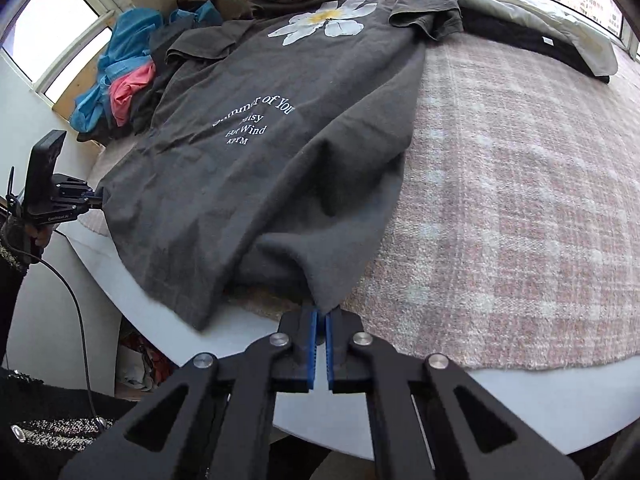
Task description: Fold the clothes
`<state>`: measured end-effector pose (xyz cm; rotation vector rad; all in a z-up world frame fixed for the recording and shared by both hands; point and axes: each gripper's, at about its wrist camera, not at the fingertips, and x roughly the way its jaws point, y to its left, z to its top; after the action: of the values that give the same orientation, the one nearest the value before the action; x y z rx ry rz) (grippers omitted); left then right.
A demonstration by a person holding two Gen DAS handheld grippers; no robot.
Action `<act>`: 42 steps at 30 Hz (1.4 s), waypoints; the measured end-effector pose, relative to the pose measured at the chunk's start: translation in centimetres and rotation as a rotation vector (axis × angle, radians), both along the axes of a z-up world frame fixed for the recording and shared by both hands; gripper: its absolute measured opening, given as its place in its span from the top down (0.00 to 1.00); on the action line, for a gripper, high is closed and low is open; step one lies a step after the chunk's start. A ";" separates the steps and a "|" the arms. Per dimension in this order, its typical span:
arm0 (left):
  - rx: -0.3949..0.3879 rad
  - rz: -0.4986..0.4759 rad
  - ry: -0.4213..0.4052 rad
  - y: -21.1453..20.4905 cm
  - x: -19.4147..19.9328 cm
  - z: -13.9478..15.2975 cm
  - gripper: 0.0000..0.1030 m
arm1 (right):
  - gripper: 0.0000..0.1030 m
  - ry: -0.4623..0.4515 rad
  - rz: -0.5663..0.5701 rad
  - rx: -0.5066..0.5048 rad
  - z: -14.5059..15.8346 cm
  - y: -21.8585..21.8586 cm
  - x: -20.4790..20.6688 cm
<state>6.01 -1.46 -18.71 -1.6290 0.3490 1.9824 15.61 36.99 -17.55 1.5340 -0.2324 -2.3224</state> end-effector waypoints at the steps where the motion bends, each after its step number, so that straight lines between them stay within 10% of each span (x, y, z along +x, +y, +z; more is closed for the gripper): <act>1: 0.011 0.003 0.006 -0.1 0.0 0.5 0.97 | 0.97 0.012 -0.004 -0.017 0.7 -0.1 0.1; 11: 0.098 0.093 0.155 -6.5 2.3 10.9 0.97 | 0.97 0.238 -0.144 -0.080 13.6 3.7 5.6; 22: 0.055 0.139 -0.122 -6.9 -1.5 -0.3 0.96 | 0.97 -0.029 -0.271 -0.013 2.7 5.7 2.1; 28: 0.025 0.088 -0.060 -6.7 -3.4 2.2 0.65 | 0.97 -0.040 -0.298 0.039 3.0 6.6 1.1; 42: -0.032 -0.022 -0.011 -4.7 3.3 0.1 0.68 | 0.97 -0.063 -0.293 0.047 2.7 6.0 0.8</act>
<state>9.28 -6.16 -18.64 -1.6487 0.3948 1.9606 16.37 43.00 -14.88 1.6968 -0.4489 -2.5170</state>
